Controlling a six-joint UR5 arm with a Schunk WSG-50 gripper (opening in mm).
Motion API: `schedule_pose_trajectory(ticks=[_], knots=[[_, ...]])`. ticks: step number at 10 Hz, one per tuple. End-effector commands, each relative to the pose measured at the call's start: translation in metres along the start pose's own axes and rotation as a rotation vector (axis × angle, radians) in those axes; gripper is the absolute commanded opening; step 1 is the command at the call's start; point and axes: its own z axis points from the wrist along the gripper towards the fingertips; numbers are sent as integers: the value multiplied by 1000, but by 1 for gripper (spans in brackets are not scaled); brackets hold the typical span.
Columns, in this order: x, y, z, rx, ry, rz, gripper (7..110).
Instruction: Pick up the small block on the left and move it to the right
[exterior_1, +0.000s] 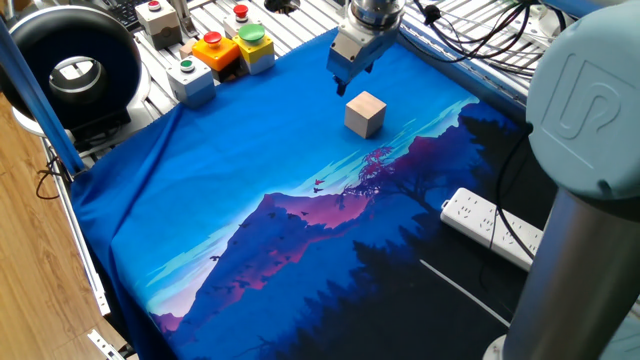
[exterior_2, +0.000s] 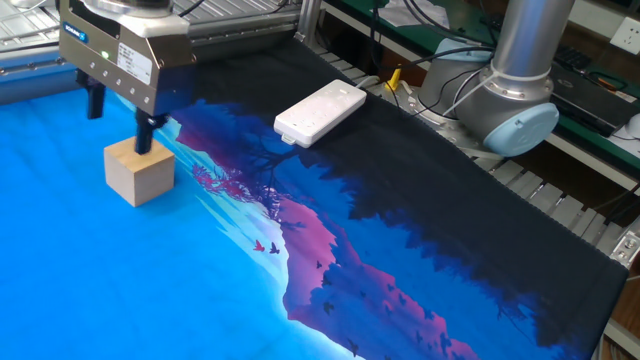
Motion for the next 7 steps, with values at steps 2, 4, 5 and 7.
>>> schedule_pose_trajectory(ticks=[2, 4, 5, 7], knots=[[-2, 0, 1, -16, -9, 0, 88], [-1, -4, 3, -5, -3, -8, 88], [-1, -5, 5, -2, -1, -16, 88], [-1, -9, 9, 13, 5, -20, 88]])
